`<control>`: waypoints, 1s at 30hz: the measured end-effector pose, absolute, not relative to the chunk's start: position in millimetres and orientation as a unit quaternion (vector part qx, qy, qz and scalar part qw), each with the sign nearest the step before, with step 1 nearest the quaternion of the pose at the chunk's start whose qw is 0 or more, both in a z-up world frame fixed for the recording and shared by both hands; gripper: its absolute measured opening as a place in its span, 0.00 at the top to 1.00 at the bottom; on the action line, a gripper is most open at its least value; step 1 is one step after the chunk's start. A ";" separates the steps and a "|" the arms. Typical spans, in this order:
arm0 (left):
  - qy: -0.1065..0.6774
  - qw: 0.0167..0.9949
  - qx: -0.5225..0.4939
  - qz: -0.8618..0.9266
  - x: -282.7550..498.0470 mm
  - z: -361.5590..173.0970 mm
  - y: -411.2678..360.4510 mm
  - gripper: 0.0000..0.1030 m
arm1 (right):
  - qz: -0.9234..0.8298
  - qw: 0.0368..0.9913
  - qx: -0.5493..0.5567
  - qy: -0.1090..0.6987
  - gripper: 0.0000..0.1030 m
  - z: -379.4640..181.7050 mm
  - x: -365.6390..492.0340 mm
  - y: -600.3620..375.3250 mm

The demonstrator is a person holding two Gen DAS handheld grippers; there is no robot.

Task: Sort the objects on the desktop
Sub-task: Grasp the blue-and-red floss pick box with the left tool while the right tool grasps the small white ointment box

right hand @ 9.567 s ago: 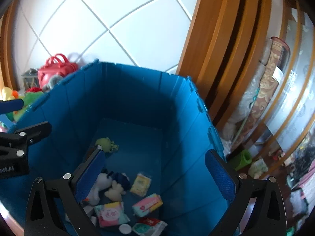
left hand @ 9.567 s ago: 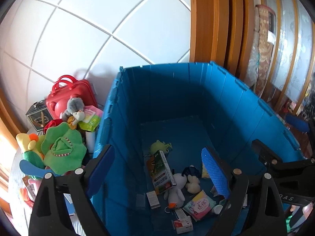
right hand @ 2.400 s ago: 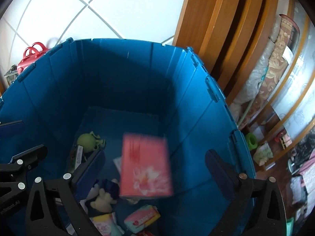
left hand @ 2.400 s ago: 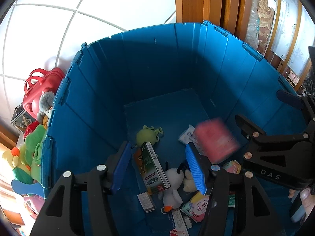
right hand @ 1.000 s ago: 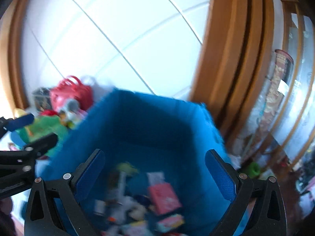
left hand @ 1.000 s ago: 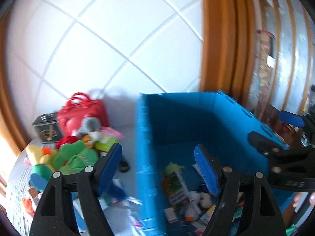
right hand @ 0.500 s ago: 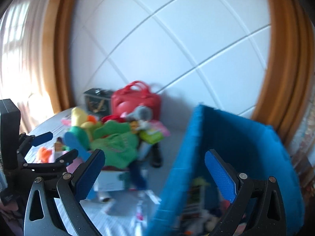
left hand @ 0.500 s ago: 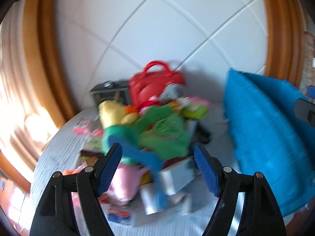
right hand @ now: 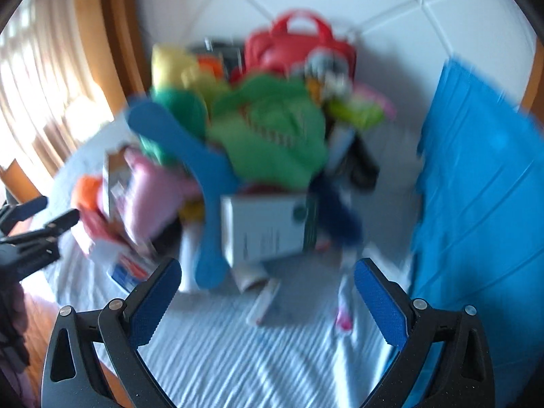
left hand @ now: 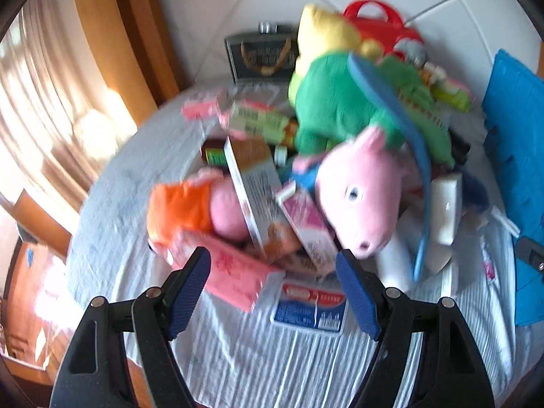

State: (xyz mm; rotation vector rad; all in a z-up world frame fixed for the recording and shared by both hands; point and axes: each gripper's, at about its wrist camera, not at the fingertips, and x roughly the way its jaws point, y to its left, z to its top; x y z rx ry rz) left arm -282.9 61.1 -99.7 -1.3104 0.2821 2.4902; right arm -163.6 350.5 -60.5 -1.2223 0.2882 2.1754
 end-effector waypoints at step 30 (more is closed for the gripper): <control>0.072 0.118 -0.606 0.783 -247.4 -224.4 43.7 0.22 | 0.736 0.307 -0.570 0.197 0.00 -193.3 -148.3 375.1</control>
